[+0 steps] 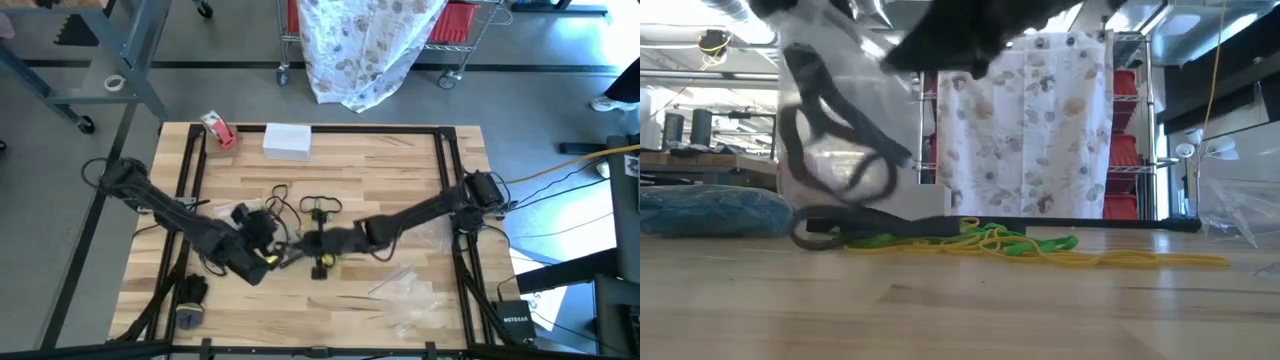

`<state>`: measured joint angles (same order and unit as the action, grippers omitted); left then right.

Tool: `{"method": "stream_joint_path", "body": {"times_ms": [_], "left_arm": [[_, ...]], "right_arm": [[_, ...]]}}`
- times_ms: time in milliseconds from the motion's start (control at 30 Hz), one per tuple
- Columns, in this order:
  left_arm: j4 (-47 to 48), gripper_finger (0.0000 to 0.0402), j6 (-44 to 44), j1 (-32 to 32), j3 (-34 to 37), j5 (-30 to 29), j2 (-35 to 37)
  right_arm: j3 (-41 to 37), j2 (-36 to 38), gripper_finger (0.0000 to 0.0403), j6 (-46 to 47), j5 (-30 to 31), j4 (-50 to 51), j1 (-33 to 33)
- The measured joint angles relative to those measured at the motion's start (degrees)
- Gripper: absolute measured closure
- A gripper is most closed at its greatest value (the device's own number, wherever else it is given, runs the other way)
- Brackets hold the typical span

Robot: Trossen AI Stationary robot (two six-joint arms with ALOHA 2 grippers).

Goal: Sort rubber bands
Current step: Put the black rubber band into the transparent zip bag

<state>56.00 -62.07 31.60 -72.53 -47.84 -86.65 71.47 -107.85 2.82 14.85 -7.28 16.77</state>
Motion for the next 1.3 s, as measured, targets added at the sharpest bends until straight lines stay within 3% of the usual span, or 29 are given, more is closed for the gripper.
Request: {"method": "stream_joint_path", "body": {"times_ms": [133,300,467,633,733,933,1300], "left_arm": [[2.6,0.04,-2.5,1.3,-0.1,0.0,3.3],[-0.4,0.04,-3.2,1.8,1.7,0.5,1.4],[-9.8,0.04,-4.2,1.6,7.0,1.8,-2.6],[-20.0,0.04,-2.4,1.5,10.1,3.9,-5.9],[-23.1,0.04,-1.6,1.0,11.1,4.1,-7.6],[-24.5,0.04,-2.2,-0.1,11.2,4.7,-9.2],[-20.2,0.04,0.7,0.7,10.9,3.9,-3.3]], "right_arm": [[0.4,0.0,0.0402,-0.9,0.9,-5.3,-1.8],[-0.3,-4.1,0.0402,-1.8,1.7,-7.7,-2.1],[-0.2,-8.6,0.0402,-1.3,0.2,-1.3,0.0],[-0.1,-8.7,0.0402,-0.2,4.3,8.1,3.3],[-0.2,-8.3,0.0402,-0.3,3.1,9.5,4.3],[-0.3,-8.3,0.0402,2.3,-2.4,9.0,4.1],[-0.1,-8.3,0.0386,7.9,-0.4,3.8,2.8]]}}
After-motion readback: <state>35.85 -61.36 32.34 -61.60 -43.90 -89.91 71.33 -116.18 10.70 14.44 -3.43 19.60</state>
